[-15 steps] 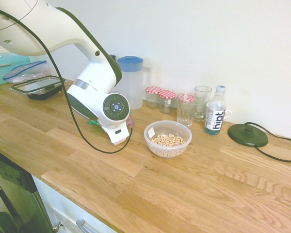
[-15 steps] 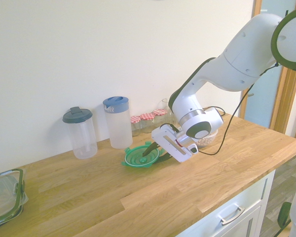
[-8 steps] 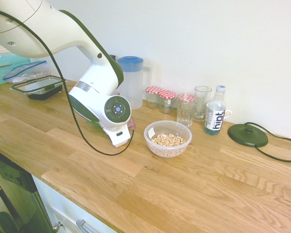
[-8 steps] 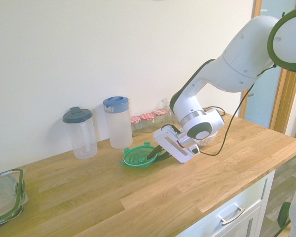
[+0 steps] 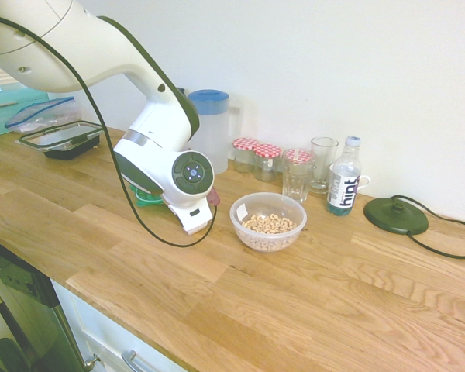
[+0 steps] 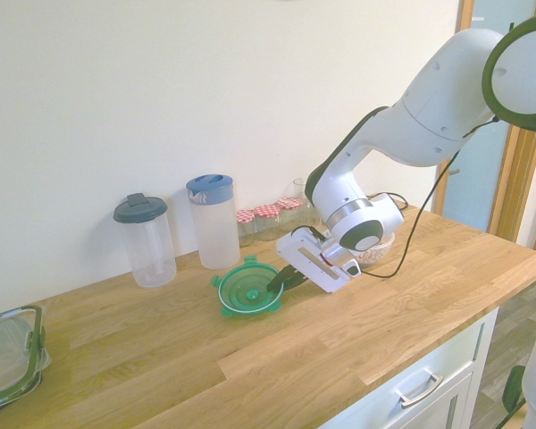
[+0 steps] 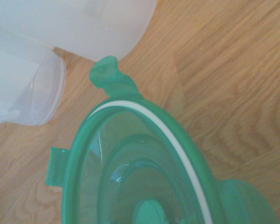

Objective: Cover the lid of food container

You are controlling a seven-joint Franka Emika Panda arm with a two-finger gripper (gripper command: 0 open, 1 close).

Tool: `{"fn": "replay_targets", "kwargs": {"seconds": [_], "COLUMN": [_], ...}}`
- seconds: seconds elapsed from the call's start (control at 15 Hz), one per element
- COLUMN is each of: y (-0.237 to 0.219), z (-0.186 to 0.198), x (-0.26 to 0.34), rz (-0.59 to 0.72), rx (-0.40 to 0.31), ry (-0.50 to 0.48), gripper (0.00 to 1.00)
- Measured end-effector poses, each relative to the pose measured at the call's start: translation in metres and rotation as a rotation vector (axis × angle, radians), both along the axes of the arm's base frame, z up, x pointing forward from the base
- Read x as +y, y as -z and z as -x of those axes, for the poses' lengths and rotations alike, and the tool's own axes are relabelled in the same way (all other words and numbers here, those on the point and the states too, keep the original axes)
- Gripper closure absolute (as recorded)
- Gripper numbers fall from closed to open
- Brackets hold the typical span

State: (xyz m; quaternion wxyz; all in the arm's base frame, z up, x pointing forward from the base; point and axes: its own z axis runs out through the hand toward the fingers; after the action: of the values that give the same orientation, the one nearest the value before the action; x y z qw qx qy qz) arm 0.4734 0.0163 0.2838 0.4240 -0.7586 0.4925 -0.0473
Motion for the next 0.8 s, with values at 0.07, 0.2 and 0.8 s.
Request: {"fn": "replay_targets", "kwargs": {"seconds": [0.07,0.2,0.8], "y": [-0.017,-0.063,-0.227], "z": [-0.001,0.003,0.051], "x": [0.006,0.024,0.017], "rz": [0.028,0.117,0.729], "rx": [-0.006,-0.012,0.221], "ry": [-0.03,-0.081,-0.125], "gripper": [1.0,1.0,1.0]}}
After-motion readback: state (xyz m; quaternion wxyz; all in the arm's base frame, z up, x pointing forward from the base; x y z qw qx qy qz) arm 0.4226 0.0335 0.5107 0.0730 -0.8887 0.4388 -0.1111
